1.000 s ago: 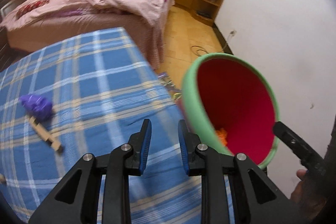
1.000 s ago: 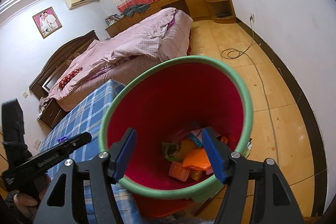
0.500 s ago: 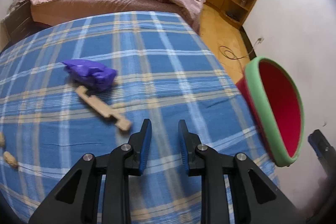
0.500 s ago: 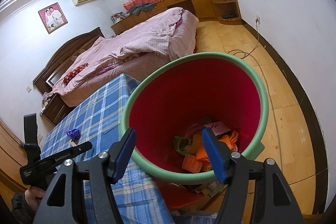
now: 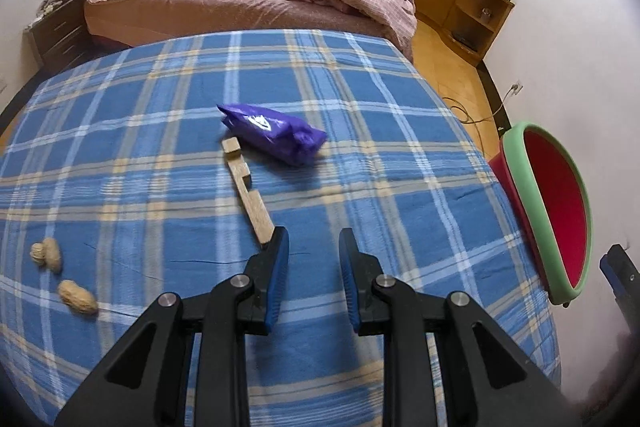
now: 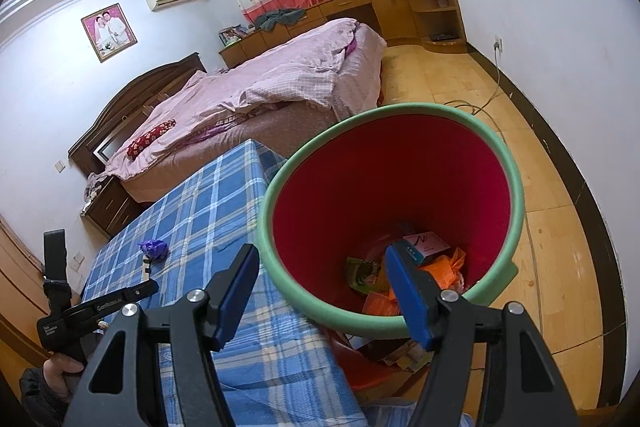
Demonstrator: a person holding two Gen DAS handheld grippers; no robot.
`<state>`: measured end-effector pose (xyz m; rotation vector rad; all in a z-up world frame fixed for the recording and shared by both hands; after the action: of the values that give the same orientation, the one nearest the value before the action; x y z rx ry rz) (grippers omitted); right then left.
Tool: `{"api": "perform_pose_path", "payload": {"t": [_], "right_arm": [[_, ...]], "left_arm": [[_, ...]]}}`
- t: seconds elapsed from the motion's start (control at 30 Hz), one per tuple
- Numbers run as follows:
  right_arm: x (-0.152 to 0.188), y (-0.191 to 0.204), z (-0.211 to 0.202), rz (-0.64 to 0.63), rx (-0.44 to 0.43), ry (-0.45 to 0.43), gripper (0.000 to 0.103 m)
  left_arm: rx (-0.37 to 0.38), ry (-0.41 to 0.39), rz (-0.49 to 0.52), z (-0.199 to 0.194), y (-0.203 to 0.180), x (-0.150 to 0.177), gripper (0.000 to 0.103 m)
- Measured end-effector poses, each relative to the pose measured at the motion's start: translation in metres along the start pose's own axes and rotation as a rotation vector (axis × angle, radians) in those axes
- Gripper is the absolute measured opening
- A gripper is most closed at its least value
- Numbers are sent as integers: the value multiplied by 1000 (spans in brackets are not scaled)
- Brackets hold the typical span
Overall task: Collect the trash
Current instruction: 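Close the left tool on the light wooden stick and lift it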
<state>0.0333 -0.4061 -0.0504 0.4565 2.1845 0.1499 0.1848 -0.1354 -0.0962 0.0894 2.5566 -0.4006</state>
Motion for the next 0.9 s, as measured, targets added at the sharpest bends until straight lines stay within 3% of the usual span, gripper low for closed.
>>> {"api": "perform_pose_path", "payload": {"t": [0.27,0.7,0.83,0.9], "right_arm": [[3,16,6,-21,-10,16,68],[3,30,9,-47,-4,34,68],[3,36,13,-54,-8,45,68],[3,42,16,-63,-12,55,68]], "left_arm": [[-47,-32,-10,-1,21,-17,25],[-126,-33,37,26,24,-29,25],[-104,-50,57,24,24,-27,10],[-79,-50,47,22,27,-27,10]]}}
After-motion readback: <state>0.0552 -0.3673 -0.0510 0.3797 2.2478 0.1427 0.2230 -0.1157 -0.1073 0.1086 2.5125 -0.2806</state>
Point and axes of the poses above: each gripper's, at about its wrist camera, not at the fingertips, and z roughly the way its jaws point, y to its left, x to its underside, the point moved 7 cm from there along z, roughly the way its jaws point, and after that the axes turned 8 degrees about -z, right-handed, at the moved point
